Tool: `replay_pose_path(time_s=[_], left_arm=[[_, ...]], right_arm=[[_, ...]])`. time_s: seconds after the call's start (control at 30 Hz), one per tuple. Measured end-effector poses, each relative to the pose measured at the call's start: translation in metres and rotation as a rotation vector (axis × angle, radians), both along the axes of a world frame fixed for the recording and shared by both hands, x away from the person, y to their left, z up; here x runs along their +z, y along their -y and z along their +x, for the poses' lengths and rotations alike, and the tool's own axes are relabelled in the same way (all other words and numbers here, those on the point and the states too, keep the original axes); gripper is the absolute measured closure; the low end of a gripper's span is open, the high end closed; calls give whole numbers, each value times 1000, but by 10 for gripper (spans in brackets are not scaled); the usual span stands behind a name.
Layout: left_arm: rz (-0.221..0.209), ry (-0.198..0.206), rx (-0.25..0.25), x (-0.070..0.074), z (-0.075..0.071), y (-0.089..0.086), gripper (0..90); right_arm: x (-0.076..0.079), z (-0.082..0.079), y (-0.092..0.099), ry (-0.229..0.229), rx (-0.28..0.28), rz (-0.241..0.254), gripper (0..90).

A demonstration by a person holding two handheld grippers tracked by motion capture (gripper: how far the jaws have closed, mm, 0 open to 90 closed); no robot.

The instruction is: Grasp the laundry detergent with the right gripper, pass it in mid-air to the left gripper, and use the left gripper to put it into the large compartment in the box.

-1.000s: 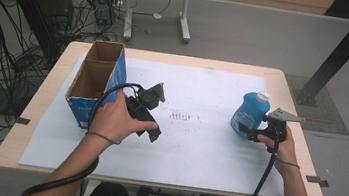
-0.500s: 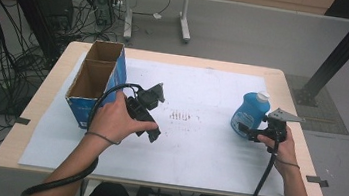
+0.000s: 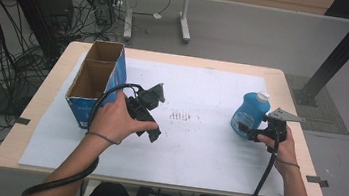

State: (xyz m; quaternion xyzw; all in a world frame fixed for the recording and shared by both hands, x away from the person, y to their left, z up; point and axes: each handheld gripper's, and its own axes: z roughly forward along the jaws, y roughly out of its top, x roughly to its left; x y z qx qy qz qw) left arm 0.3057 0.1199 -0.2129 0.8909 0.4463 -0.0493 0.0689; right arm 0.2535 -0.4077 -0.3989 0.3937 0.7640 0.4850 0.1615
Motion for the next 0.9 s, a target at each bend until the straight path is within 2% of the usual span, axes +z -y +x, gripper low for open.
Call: replay_pose_path(time_s=[0.9], left_arm=[[-2, 2, 3, 1, 0, -3, 72]], right_arm=[[0, 1, -2, -3, 4, -1, 47]])
